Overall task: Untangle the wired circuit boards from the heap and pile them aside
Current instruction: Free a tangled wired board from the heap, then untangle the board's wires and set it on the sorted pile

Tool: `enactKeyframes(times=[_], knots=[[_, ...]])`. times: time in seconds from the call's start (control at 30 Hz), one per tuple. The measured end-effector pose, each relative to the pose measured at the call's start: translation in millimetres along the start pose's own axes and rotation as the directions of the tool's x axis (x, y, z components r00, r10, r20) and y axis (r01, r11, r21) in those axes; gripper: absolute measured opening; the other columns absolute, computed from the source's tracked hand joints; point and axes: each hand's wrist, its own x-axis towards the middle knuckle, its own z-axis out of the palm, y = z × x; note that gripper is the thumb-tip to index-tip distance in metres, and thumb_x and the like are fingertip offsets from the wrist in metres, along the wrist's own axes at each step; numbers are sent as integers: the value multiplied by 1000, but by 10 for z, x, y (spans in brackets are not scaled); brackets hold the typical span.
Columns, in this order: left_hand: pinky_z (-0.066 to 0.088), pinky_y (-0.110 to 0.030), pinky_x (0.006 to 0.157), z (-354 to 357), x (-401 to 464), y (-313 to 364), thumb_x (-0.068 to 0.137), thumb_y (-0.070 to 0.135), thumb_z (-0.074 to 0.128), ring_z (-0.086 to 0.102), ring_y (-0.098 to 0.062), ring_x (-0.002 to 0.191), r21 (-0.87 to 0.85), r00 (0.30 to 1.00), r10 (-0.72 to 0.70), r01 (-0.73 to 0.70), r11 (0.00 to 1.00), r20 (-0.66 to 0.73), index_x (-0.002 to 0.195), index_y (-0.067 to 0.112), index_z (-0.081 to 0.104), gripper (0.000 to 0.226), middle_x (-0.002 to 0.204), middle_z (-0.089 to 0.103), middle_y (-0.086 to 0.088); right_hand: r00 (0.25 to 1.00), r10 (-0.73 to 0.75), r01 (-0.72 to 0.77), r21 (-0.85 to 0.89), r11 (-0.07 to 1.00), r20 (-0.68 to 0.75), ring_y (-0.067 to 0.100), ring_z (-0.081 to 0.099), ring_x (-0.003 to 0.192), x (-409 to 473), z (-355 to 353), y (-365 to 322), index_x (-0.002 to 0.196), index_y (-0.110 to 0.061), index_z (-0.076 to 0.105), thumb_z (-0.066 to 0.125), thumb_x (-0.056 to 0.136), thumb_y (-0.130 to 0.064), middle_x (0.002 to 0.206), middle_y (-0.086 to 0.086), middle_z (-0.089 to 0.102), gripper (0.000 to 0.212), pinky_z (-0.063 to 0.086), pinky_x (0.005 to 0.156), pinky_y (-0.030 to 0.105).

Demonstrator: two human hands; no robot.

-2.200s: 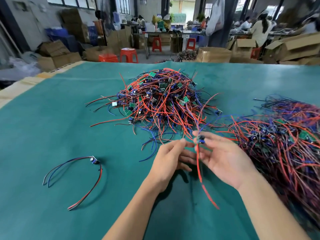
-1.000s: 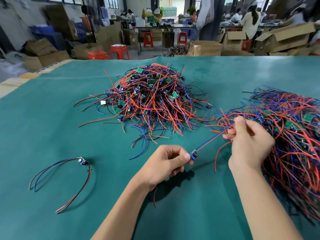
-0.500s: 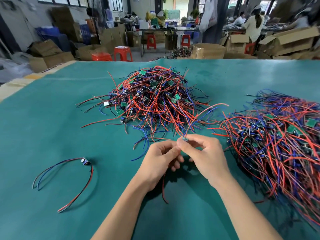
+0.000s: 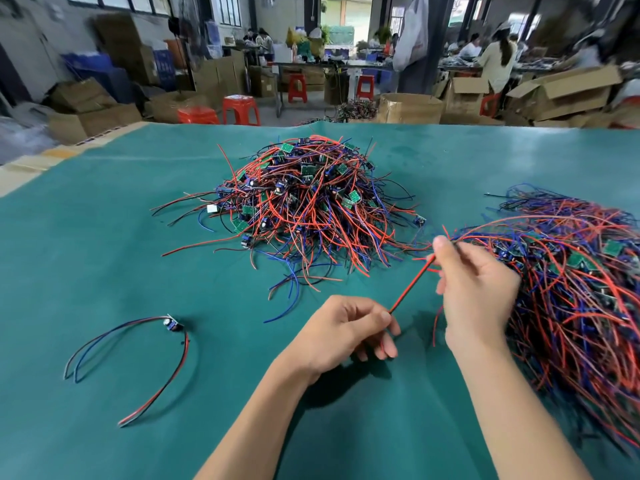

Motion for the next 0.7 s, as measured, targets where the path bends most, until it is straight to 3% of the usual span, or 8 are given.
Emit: enactKeyframes(times=[0.2, 0.3, 0.37, 0.43, 0.5, 0.57, 0.63, 0.7], knots=[[48, -20, 54, 13, 18, -49, 98, 4, 56, 59, -8, 64, 73, 997, 14, -9, 997, -75, 93, 5, 69, 14, 77, 69, -4, 987, -146, 150, 67, 986, -72, 20, 48, 59, 74, 100, -566, 70, -22, 67, 71, 86, -38, 67, -2, 67, 23, 39, 57, 38], [49, -21, 55, 10, 31, -63, 96, 4, 59, 57, -12, 63, 94, 988, 22, -8, 996, -151, 96, -2, 69, 11, 79, 68, -8, 973, -200, 184, 135, 974, 115, 13, 50, 53, -56, 386, -928, 68, -25, 74, 73, 83, -38, 61, -5, 67, 20, 40, 55, 37], [45, -18, 53, 25, 12, -42, 93, 0, 59, 56, -10, 57, 122, 982, 34, -11, 992, -188, 91, 0, 68, 9, 70, 67, 0, 887, -167, 169, 34, 985, 431, 9, 53, 53, -275, 676, -1060, 72, -27, 79, 74, 80, -42, 61, -1, 71, 17, 43, 54, 35], [45, -11, 57, 8, -16, -79, 88, -2, 58, 56, 3, 56, 174, 975, 46, -8, 985, -217, 93, -2, 67, 11, 70, 66, 14, 722, -76, 179, -80, 981, 688, 13, 53, 50, -556, 1011, -1078, 77, -17, 79, 74, 81, -45, 63, 10, 72, 29, 46, 53, 42], [48, -9, 76, -31, -44, -149, 91, -4, 55, 57, 11, 74, 203, 959, -4, 64, 977, -283, 121, -2, 61, 30, 102, 69, 9, 547, 24, 216, -168, 962, 837, 24, 61, 55, -791, 1329, -1048, 84, -7, 78, 74, 86, -48, 72, 18, 74, 41, 56, 59, 45], [44, -16, 96, -56, -45, -162, 96, -4, 49, 58, -3, 99, 236, 954, 0, 74, 969, -300, 128, -11, 53, 34, 129, 61, -5, 400, 134, 261, -253, 932, 907, 29, 71, 75, -893, 1568, -993, 98, -8, 76, 73, 88, -53, 85, 15, 77, 46, 62, 73, 45], [43, -9, 90, -8, -44, -56, 87, 7, 49, 60, 3, 93, 276, 954, 113, -34, 961, -277, 110, -10, 63, 32, 112, 66, 3, 371, 155, 391, -306, 868, 916, 19, 70, 82, -772, 1686, -895, 102, -15, 78, 72, 90, -52, 90, 4, 79, 39, 59, 80, 35], [53, -17, 70, 22, 12, -35, 79, 7, 54, 63, -4, 73, 191, 945, 87, -26, 981, -317, 93, -5, 69, 23, 87, 73, 0, 466, 123, 509, -379, 773, 876, 18, 71, 89, -469, 1680, -745, 91, -20, 80, 73, 89, -42, 87, -2, 78, 24, 56, 84, 32]])
